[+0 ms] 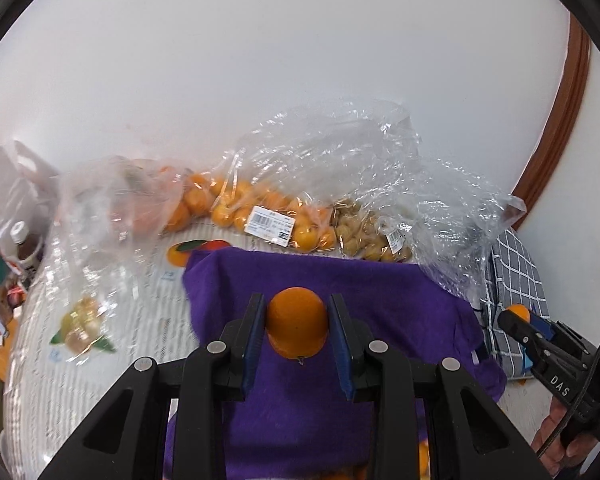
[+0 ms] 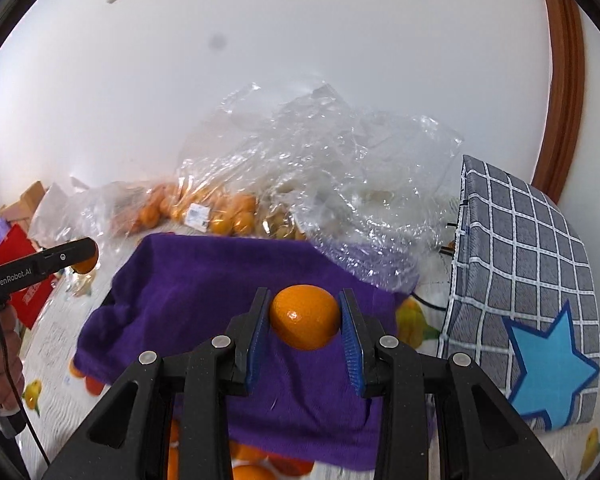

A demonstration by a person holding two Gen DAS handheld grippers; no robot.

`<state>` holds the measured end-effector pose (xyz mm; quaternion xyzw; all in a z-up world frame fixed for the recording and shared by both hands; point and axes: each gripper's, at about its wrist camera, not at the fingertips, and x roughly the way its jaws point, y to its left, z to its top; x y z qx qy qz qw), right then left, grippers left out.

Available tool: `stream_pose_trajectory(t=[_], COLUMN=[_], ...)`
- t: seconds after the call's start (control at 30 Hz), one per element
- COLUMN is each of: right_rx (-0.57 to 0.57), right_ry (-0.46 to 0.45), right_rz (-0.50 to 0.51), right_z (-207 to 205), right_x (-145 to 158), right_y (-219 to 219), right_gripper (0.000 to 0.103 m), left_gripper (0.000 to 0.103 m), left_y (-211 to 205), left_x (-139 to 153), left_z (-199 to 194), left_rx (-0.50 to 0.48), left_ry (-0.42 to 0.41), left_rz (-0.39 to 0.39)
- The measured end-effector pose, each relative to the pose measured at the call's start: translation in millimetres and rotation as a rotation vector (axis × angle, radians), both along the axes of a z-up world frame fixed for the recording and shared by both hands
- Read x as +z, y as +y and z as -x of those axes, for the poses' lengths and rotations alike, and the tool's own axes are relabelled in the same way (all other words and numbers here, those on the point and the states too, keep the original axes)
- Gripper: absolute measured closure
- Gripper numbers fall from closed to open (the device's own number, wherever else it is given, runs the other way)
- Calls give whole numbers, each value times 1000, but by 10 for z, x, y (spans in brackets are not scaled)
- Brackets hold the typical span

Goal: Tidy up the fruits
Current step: 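Carry both oranges over the purple towel and open both grippers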

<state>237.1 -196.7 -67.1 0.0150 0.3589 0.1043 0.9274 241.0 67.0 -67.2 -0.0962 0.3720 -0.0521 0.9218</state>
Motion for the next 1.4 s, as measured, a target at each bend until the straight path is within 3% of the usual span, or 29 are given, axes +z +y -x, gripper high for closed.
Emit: stream_pose_trajectory(t=[0.3,0.57,0.83,1.0,1.07,1.13,1.23,1.4], right_rx=[-19,-11,-4,7,7,11,0,-42], right_ry=[110,188,202,192,192,181,166,121], right_rz=[4,25,36,34,34,34,9,31], right_z=[-436,-543,-555,-538,-514,-456,-278,153], right_x=[-480,-809,-918,-901,-865,-784,-630,-387], right_y=[-13,43,86,105,111,130,107,46], right_gripper=[69,69,69,63,51,46,43,42], left_gripper=[73,73,73,73,71,65,59,59], left_y=[-85,-164,-162,-216,-248,-261,-274,-265], left_x=[-540,-735,-830,-837,-824,-764,-589,-229], left_z=[-365,-512,-588,-598,-602,-579,-500,-300], left_rx=[-34,-71,-74,-73,-75,-74,-64,-46], left_ry=[99,182,219,223,233,235,192,110], left_rz=[-70,-101,-85,-112,-128,-141,-157,-154])
